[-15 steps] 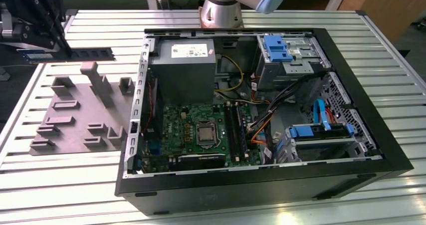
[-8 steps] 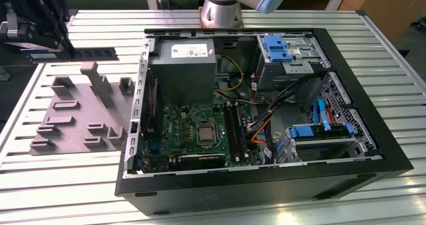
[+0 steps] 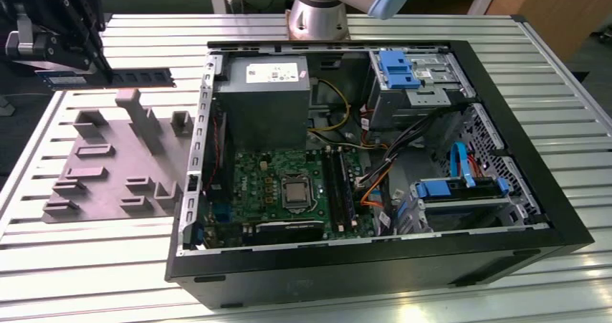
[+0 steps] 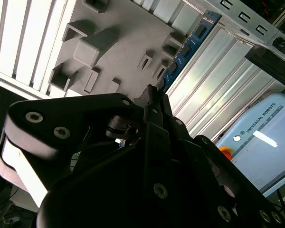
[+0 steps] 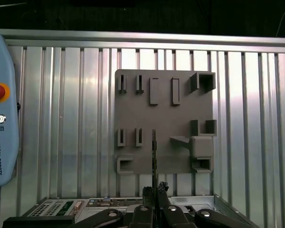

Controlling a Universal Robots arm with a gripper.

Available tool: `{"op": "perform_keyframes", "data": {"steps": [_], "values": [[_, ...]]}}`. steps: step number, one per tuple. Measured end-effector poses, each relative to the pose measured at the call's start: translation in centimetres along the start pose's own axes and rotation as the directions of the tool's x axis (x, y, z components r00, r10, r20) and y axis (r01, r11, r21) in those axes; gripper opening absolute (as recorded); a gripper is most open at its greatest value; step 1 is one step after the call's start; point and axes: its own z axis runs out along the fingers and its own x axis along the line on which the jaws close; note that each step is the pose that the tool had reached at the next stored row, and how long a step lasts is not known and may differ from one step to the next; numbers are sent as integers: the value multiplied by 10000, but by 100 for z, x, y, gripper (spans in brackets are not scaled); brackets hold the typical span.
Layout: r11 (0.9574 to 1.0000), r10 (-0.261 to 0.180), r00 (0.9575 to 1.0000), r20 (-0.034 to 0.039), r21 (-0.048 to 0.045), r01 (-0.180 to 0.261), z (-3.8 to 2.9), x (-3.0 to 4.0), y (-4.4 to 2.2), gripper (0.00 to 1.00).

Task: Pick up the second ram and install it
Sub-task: 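Pick up the second ram and move it above second insertion slot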

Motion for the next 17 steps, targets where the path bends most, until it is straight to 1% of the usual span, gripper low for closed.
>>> {"op": "perform_keyframes", "data": {"steps": [17], "values": [[10000,0,10000,-1,-1,0,-6,-2,-115,14]]}}
